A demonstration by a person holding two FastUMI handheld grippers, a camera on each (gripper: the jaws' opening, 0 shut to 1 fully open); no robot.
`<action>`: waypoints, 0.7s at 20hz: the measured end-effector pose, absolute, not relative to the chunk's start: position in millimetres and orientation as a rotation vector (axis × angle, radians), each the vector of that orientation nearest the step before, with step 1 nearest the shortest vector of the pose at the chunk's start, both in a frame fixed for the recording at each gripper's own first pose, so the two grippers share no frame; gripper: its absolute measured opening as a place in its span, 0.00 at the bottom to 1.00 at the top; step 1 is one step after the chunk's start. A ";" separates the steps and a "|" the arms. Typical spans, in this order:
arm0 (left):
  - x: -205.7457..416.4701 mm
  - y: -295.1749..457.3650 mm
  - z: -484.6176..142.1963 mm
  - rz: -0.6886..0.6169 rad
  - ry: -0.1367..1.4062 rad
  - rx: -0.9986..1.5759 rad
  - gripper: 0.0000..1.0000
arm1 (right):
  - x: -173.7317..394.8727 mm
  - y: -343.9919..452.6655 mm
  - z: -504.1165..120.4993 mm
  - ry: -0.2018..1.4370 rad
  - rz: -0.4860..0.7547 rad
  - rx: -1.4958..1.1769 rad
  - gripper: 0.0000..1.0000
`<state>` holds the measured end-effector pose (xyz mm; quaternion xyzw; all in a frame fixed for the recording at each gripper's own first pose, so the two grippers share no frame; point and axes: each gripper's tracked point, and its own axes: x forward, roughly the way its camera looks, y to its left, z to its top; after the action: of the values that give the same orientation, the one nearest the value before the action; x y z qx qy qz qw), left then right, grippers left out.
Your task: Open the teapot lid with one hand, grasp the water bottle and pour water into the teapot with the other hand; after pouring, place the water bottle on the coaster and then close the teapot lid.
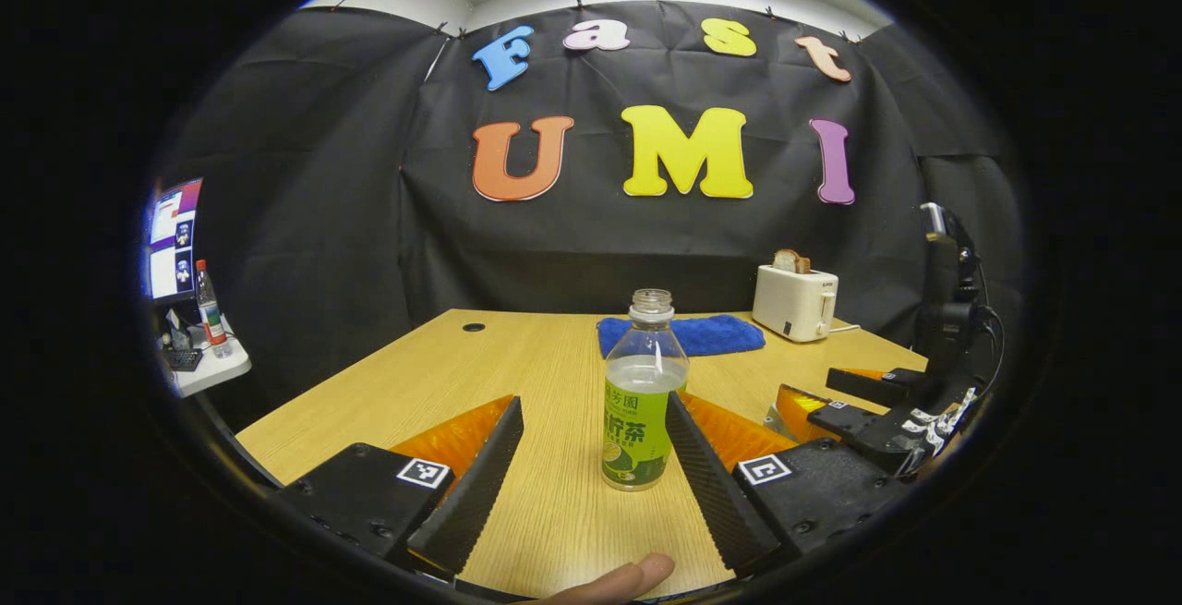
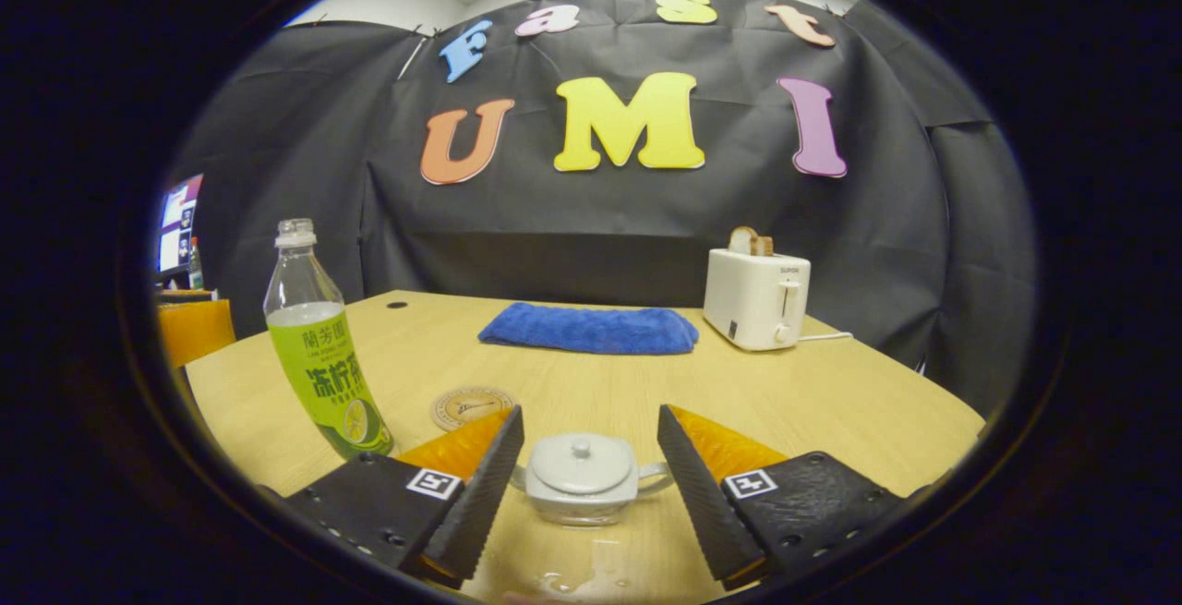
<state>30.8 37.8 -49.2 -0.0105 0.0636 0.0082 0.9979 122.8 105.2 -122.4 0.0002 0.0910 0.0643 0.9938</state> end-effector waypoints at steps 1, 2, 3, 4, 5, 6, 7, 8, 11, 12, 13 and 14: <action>31.6 36.1 -50.2 0.012 0.128 -0.014 0.97 | 123.6 107.7 -125.4 0.190 0.145 0.007 0.72; 31.1 34.2 -50.4 0.009 0.130 -0.010 0.97 | 123.3 112.4 -124.2 0.184 0.165 0.013 0.67; 31.7 34.3 -50.5 0.009 0.129 -0.007 0.97 | 122.6 111.6 -121.8 0.168 0.170 0.002 0.55; 32.0 34.5 -50.6 0.009 0.128 -0.004 0.97 | 122.0 113.1 -118.5 0.152 0.184 -0.007 0.54; 33.1 34.3 -52.6 0.009 0.129 -0.001 0.97 | 123.7 114.3 -122.4 0.159 0.197 -0.016 0.41; 33.1 33.9 -52.7 0.010 0.130 -0.001 0.97 | 123.9 116.9 -125.9 0.171 0.216 -0.014 0.33; 32.8 33.6 -53.2 0.009 0.131 -0.003 0.97 | 124.6 114.7 -124.3 0.163 0.223 -0.001 0.26; 33.9 33.8 -53.5 0.009 0.132 -0.008 0.97 | 124.2 113.8 -124.8 0.171 0.226 0.016 0.27; 33.8 36.7 -54.0 0.012 0.136 -0.020 0.97 | 127.7 107.9 -123.0 0.162 0.191 0.023 0.19; 33.6 37.9 -55.3 0.014 0.139 -0.019 0.97 | 125.8 107.1 -123.2 0.169 0.186 0.020 0.09; 35.3 39.2 -56.5 0.016 0.141 -0.018 0.97 | 128.9 108.2 -125.1 0.161 0.179 0.006 0.06; 35.7 40.3 -57.9 0.019 0.142 -0.015 0.97 | 128.0 107.7 -125.1 0.157 0.167 -0.010 0.06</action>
<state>35.7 40.3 -57.9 -0.0076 0.0710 0.0093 0.9974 128.0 107.7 -125.1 -0.0052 0.0785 0.0836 0.9934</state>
